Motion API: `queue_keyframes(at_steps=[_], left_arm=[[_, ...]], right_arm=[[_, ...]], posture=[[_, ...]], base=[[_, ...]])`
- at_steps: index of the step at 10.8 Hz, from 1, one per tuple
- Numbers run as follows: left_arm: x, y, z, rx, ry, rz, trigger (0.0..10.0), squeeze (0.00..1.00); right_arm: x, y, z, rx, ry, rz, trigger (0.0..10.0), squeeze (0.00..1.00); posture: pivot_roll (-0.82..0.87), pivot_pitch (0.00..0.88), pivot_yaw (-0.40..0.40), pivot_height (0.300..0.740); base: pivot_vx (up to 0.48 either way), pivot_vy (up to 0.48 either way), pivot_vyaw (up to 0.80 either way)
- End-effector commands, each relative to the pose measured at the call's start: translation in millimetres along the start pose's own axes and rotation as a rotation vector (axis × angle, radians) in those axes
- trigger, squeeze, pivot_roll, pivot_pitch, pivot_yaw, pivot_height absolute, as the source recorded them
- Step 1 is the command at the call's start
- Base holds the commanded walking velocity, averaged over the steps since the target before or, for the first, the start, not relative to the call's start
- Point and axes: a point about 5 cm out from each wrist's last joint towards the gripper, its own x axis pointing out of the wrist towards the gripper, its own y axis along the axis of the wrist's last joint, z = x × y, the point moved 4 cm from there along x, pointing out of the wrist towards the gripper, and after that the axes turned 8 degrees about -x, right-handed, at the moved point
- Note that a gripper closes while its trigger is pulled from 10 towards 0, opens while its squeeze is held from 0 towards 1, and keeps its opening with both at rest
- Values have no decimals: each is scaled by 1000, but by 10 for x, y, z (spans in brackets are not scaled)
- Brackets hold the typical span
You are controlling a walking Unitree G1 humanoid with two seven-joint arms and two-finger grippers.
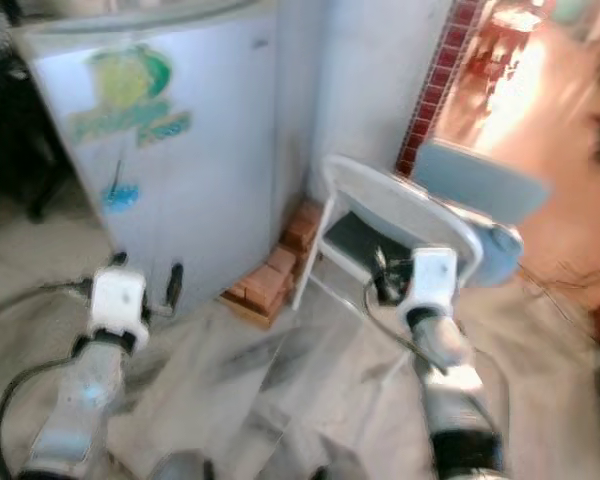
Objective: Restocking fridge
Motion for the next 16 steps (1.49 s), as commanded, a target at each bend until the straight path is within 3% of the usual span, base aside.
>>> queue_keyframes(at_steps=[1,3,4,7,10,13,16], left_arm=[[23,68,-5,-8,11,22,10000,0],[67,98,-141,-15,64,36,10000,0],[79,96,-133,-6,45,33,10000,0],[113,90,-154,0,42,27,10000,0],[89,81,-105,-19,14,27,10000,0],[23,-7,-59,-38,13,-6,10000,0],[58,24,-57,-50,13,4,10000,0]], right_arm=[[-36,46,76,-6,-61,38,10000,0],[-157,-143,166,47,-175,7,10000,0],[-166,-194,138,40,-156,-9,10000,0],[-95,-90,198,37,-168,24,10000,0],[-111,-156,8,45,-112,7,10000,0],[-157,-200,32,47,-118,-6,10000,0],[-176,-194,79,44,-125,-3,10000,0]], posture=[[172,15,-80,740],[160,7,-64,740],[153,10,-64,740],[152,18,-56,740],[160,36,-62,740],[156,42,-70,740],[145,39,-75,740]], base=[[0,480,0],[0,480,0],[0,480,0],[0,480,0],[0,480,-533],[0,480,-800],[0,480,-148]])
